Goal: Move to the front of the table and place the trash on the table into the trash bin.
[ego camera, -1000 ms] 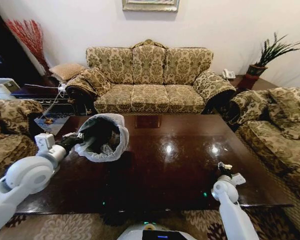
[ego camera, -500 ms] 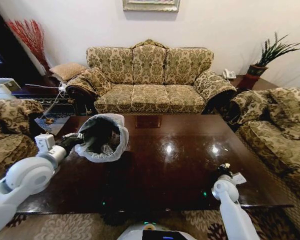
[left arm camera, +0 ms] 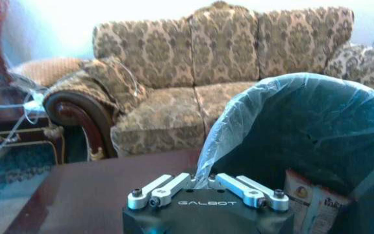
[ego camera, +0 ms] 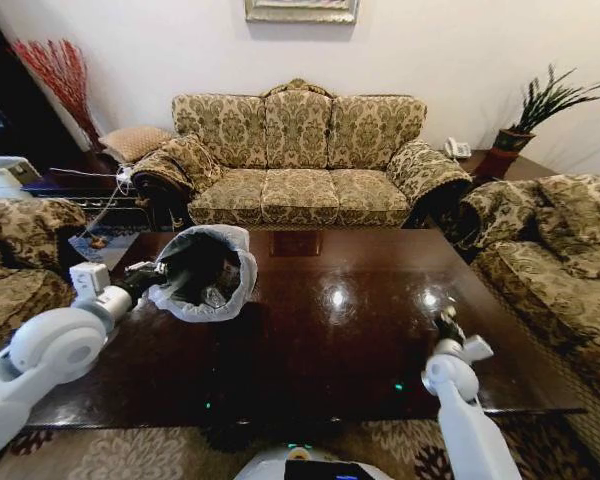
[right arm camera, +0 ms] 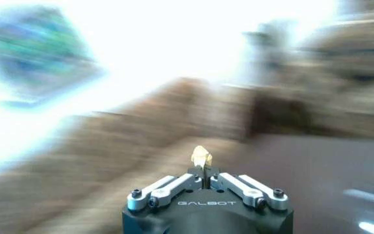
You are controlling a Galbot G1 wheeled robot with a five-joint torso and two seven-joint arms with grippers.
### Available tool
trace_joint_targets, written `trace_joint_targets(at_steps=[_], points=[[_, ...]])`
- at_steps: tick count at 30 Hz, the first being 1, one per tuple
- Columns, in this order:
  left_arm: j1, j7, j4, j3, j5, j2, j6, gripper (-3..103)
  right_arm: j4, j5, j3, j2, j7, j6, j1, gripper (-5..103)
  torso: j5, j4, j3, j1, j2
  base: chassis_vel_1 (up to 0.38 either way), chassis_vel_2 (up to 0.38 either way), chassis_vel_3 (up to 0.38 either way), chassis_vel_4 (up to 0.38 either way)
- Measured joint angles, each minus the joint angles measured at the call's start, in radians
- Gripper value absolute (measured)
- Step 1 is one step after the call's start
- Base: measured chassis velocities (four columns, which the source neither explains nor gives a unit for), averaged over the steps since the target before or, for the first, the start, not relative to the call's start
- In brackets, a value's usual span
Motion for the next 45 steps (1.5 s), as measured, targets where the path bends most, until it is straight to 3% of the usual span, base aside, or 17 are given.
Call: trace_joint_targets(at_steps=[1,4,5,7,8,14,20,23,25,32,33,37,39,41,42,44,45], points=[[0.0,0.0,0.0,0.0,0.0,0.0,0.0,2,0.0,0.0,0.0,0.0,0.0,0.0,0.0,0,0.0,0.0,0.0,0.0,0.0,0.0,0.0,0.0,0.0],[0.0,-0.007,-0.011,0.001,-0.043,0.039,0.031,2,0.145,-0.075,-0.186,-0.031,-0.245,0.02,0.052,0,-0.0008,-0.0002,0.0,0.0,0.0,0.0,0.0,0.0,0.0],[0.0,-0.007,-0.011,0.001,-0.043,0.039,0.031,2,0.145,-0.075,-0.186,-0.031,-0.245,0.02,0.052,0,-0.0008,-0.0002,0.0,0.0,0.0,0.0,0.0,0.0,0.0],[0.001,-0.012,-0.015,0.001,-0.079,0.082,0.054,2,0.185,-0.121,-0.334,-0.052,-0.356,0.056,0.138,0,0.0001,0.0002,0.0,0.0,0.0,0.0,0.0,0.0,0.0],[0.001,-0.012,-0.015,0.001,-0.079,0.082,0.054,2,0.185,-0.121,-0.334,-0.052,-0.356,0.056,0.138,0,0.0001,0.0002,0.0,0.0,0.0,0.0,0.0,0.0,0.0],[-0.016,-0.066,-0.055,0.01,-0.232,0.196,0.078,2,0.168,-0.144,-0.631,-0.051,-0.485,0.076,0.327,0,0.0002,-0.0001,0.0,0.0,0.0,0.0,0.0,0.0,0.0],[-0.028,-0.072,-0.054,0.02,-0.247,0.221,0.072,2,0.112,-0.189,-0.731,-0.039,-0.48,0.041,0.354,-1,0.0002,-0.0001,0.0,0.0,0.0,0.0,0.0,0.0,0.0],[-0.03,-0.071,-0.052,0.022,-0.244,0.211,0.067,2,0.081,-0.211,-0.762,-0.033,-0.456,0.034,0.359,15,0.0001,-0.0001,0.0,0.0,0.0,0.0,0.0,0.0,0.0],[-0.03,-0.07,-0.052,0.023,-0.242,0.206,0.067,2,0.079,-0.212,-0.765,-0.033,-0.449,0.031,0.361,15,0.0001,-0.0002,0.0,0.0,0.0,0.0,0.0,0.0,0.0],[-0.019,-0.059,-0.066,0.024,-0.208,0.147,0.06,2,0.072,-0.213,-0.764,-0.031,-0.423,0.032,0.375,47,0.0001,0.0,0.0,0.0,0.0,0.0,0.0,0.0,0.0],[-0.019,-0.059,-0.066,0.024,-0.208,0.147,0.06,2,0.072,-0.213,-0.764,-0.031,-0.423,0.032,0.375,47,0.0001,0.0,0.0,0.0,0.0,0.0,0.0,0.0,0.0],[-0.011,-0.093,-0.025,0.006,-0.195,0.105,0.058,2,0.146,-0.193,-0.692,-0.033,-0.389,0.039,0.301,63,0.0,-0.0002,0.0,0.0,0.0,0.0,0.0,0.0,0.0],[0.026,-0.149,0.041,-0.068,-0.198,0.079,0.059,2,0.203,-0.225,-0.614,-0.052,-0.349,0.05,0.227,74,0.0,-0.0003,0.0,0.0,0.0,0.0,0.0,0.0,0.0],[0.045,-0.172,0.068,-0.11,-0.213,0.068,0.06,2,0.216,-0.257,-0.577,-0.059,-0.333,0.054,0.196,74,0.0,-0.0002,0.0,0.0,0.0,0.0,0.0,0.0,0.0],[0.065,-0.202,0.1,-0.169,-0.24,0.051,0.06,2,0.227,-0.288,-0.524,-0.061,-0.314,0.065,0.152,85,0.0,0.0,0.0,0.0,0.0,0.0,0.0,0.0,0.0],[0.075,-0.215,0.116,-0.198,-0.252,0.04,0.06,2,0.23,-0.298,-0.494,-0.061,-0.298,0.077,0.127,85,0.0001,-0.0002,0.0,0.0,0.0,0.0,0.0,0.0,0.0],[0.089,-0.233,0.142,-0.246,-0.26,0.017,0.059,2,0.233,-0.303,-0.455,-0.054,-0.27,0.09,0.093,90,0.0,-0.0003,0.0,0.0,0.0,0.0,0.0,0.0,0.0]])
